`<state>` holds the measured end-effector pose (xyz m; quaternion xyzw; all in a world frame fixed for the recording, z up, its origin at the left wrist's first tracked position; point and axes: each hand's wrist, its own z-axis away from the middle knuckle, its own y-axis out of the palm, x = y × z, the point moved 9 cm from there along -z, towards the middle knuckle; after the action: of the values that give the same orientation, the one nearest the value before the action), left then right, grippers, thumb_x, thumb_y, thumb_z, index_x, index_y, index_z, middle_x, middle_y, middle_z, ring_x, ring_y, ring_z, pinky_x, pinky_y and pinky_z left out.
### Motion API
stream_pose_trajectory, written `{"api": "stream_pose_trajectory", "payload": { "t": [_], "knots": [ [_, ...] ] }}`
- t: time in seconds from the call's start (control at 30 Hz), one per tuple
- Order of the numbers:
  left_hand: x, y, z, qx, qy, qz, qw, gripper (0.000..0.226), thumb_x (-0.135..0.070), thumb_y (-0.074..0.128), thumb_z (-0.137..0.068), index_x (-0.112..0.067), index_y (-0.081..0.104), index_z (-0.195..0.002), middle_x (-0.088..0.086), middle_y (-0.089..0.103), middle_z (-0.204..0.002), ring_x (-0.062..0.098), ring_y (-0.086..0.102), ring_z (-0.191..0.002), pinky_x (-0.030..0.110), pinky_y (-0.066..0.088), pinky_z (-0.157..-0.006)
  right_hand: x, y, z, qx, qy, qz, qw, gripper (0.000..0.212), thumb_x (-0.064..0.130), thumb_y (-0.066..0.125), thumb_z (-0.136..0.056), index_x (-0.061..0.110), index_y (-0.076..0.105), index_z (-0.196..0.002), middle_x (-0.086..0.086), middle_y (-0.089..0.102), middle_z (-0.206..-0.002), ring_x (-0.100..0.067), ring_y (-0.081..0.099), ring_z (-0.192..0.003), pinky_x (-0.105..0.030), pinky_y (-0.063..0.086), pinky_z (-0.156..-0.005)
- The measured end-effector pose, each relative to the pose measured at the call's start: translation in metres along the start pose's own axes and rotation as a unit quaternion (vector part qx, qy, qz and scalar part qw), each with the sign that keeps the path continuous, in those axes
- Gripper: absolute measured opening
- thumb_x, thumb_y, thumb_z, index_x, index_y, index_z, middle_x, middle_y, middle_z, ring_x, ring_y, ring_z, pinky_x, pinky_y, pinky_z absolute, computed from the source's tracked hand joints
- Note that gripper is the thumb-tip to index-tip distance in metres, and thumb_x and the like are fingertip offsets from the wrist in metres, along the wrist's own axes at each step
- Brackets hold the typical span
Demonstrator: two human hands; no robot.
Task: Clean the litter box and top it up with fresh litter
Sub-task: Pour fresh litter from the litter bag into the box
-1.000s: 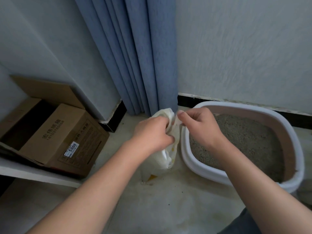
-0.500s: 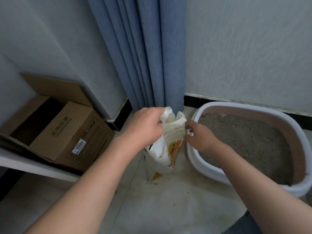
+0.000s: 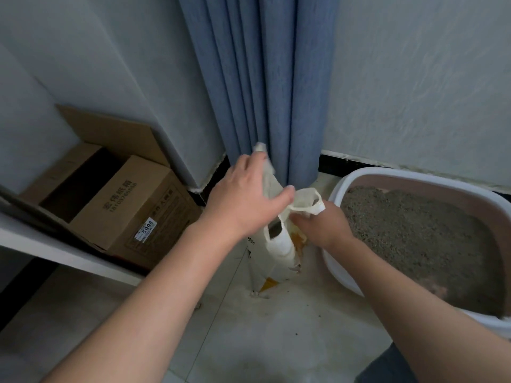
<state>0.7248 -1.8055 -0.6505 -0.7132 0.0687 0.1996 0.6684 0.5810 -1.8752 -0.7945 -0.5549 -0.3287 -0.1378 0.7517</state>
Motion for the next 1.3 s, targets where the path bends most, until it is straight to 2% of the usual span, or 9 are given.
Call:
{"api": "stream_pose_trajectory", "payload": {
  "t": [0.17, 0.3, 0.4, 0.5, 0.6, 0.77, 1.0, 1.13, 1.3],
  "knots": [
    [0.007, 0.022, 0.004, 0.089, -0.046, -0.08, 0.992, 0.121, -0.08, 0.063, -0.069, -0.032, -0.004, -0.157, 0.013, 0.012, -0.162, 0.033, 0.024, -0.147, 0.048, 0.036, -0.109, 0.019, -0.019, -0.005, -0.048, -0.041, -0.012, 0.998, 0.046, 0.052, 0.058, -0.083, 0.01, 0.067, -0.067, -0.004, 0.065, -0.061, -0.022, 0.063, -0.06, -0.034, 0.049, -0.054],
    [0.029, 0.006, -0.004, 0.04, -0.045, -0.125, 0.99, 0.116, -0.05, 0.073, -0.079, -0.028, -0.01, -0.157, 0.018, 0.038, -0.146, 0.037, 0.048, -0.128, 0.045, 0.046, -0.093, 0.035, -0.027, -0.004, -0.079, -0.092, -0.037, 0.992, 0.042, 0.051, 0.065, -0.086, 0.013, 0.071, -0.069, 0.002, 0.067, -0.06, -0.013, 0.063, -0.056, -0.04, 0.053, -0.056],
    [0.05, -0.011, -0.01, 0.023, -0.07, -0.098, 0.992, 0.103, -0.048, 0.075, -0.076, -0.024, 0.013, -0.154, 0.011, 0.048, -0.14, 0.035, 0.054, -0.121, 0.044, 0.049, -0.09, 0.057, -0.029, 0.007, -0.09, -0.142, -0.042, 0.985, 0.044, 0.058, 0.06, -0.085, 0.017, 0.074, -0.075, 0.006, 0.07, -0.063, -0.008, 0.064, -0.058, -0.037, 0.053, -0.057],
    [0.042, -0.014, -0.012, 0.03, -0.004, -0.104, 0.994, 0.048, -0.044, 0.072, -0.076, -0.026, 0.057, -0.118, 0.0, 0.063, -0.11, 0.026, 0.06, -0.104, 0.038, 0.048, -0.079, 0.079, -0.019, 0.019, -0.075, -0.187, -0.03, 0.979, 0.046, 0.06, 0.059, -0.083, 0.018, 0.073, -0.074, 0.005, 0.069, -0.063, -0.01, 0.064, -0.058, -0.036, 0.053, -0.057],
    [0.037, -0.006, -0.012, 0.033, 0.032, -0.13, 0.99, 0.014, -0.038, 0.064, -0.085, -0.027, 0.066, -0.094, -0.002, 0.068, -0.094, 0.026, 0.061, -0.095, 0.033, 0.038, -0.071, 0.077, -0.009, 0.02, -0.045, -0.18, -0.036, 0.982, 0.053, 0.068, 0.055, -0.078, 0.018, 0.073, -0.076, 0.005, 0.071, -0.067, -0.011, 0.066, -0.061, -0.038, 0.054, -0.059],
    [0.075, -0.013, -0.019, 0.035, -0.033, -0.154, 0.987, 0.01, -0.031, 0.061, -0.084, -0.027, 0.063, -0.093, 0.003, 0.068, -0.102, 0.032, 0.063, -0.101, 0.035, 0.048, -0.074, 0.042, 0.001, 0.0, 0.07, -0.112, -0.07, 0.989, 0.027, 0.048, 0.08, -0.076, 0.026, 0.071, -0.088, 0.011, 0.071, -0.087, -0.007, 0.066, -0.086, -0.034, 0.057, -0.077],
    [0.093, -0.021, -0.008, 0.068, -0.063, -0.144, 0.985, 0.018, -0.028, 0.067, -0.081, -0.022, 0.053, -0.071, -0.004, 0.058, -0.074, 0.023, 0.057, -0.075, 0.03, 0.034, -0.056, -0.006, 0.043, -0.013, 0.158, -0.032, 0.052, 0.986, 0.073, 0.04, 0.08, -0.077, 0.022, 0.048, -0.14, 0.005, 0.057, -0.13, -0.017, 0.056, -0.113, -0.028, 0.046, -0.088],
    [0.088, -0.016, -0.005, 0.064, -0.046, -0.121, 0.99, 0.023, -0.025, 0.068, -0.081, -0.021, 0.049, -0.067, -0.004, 0.053, -0.069, 0.023, 0.052, -0.072, 0.031, 0.03, -0.055, 0.007, 0.051, -0.014, 0.152, -0.057, 0.059, 0.985, 0.065, 0.038, 0.076, -0.081, 0.024, 0.049, -0.138, 0.006, 0.059, -0.127, -0.017, 0.057, -0.113, -0.032, 0.048, -0.092],
    [0.079, -0.019, -0.001, 0.042, -0.045, -0.119, 0.991, 0.018, -0.028, 0.063, -0.08, -0.023, 0.05, -0.068, -0.006, 0.055, -0.069, 0.023, 0.055, -0.074, 0.029, 0.03, -0.053, 0.003, 0.056, -0.011, 0.157, -0.069, 0.104, 0.98, 0.03, 0.035, 0.07, -0.085, 0.025, 0.063, -0.113, 0.004, 0.065, -0.101, -0.02, 0.062, -0.096, -0.031, 0.05, -0.076]
  ]
}}
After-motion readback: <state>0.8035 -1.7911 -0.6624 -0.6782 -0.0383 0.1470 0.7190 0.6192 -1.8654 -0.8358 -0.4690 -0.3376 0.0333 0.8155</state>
